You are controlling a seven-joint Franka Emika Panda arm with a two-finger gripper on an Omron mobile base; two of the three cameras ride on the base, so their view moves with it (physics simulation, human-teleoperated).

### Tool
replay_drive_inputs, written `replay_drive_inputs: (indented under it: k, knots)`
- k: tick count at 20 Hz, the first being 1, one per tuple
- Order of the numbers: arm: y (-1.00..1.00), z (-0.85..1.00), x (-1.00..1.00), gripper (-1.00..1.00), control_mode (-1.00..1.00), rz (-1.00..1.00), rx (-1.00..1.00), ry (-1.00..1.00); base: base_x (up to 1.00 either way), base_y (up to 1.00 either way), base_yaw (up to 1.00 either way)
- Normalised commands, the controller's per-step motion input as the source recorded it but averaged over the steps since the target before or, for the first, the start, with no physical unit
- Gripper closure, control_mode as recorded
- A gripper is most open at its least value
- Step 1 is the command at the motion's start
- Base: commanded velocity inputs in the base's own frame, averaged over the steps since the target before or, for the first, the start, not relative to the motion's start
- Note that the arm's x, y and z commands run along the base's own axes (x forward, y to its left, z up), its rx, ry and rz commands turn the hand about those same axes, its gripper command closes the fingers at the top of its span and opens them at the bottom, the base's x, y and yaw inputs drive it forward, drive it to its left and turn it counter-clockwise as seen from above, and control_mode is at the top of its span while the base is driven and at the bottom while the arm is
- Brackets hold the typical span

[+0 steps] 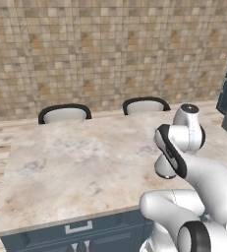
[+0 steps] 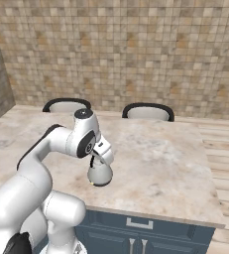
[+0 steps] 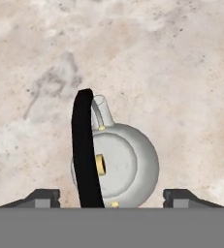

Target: Pick the kettle and bowl and place them in the sink. Then turn on the water.

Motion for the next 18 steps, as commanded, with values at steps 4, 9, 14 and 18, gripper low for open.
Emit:
replay_drive_inputs:
  k: [4,9,14,18]
  knots:
    - [0.0,0.0,0.0,1.0,-1.0,0.0,0.0,0.04,0.0,0.0,0.0]
    - [0.0,0.0,0.0,1.0,-1.0,0.0,0.0,0.0,0.0,0.0,0.0]
    - [0.0,0.01,0.0,1.0,-1.0,0.0,0.0,0.01,0.0,0.0,0.0]
    - [0.0,0.25,0.0,1.0,-1.0,0.0,0.0,0.01,0.0,0.0,0.0]
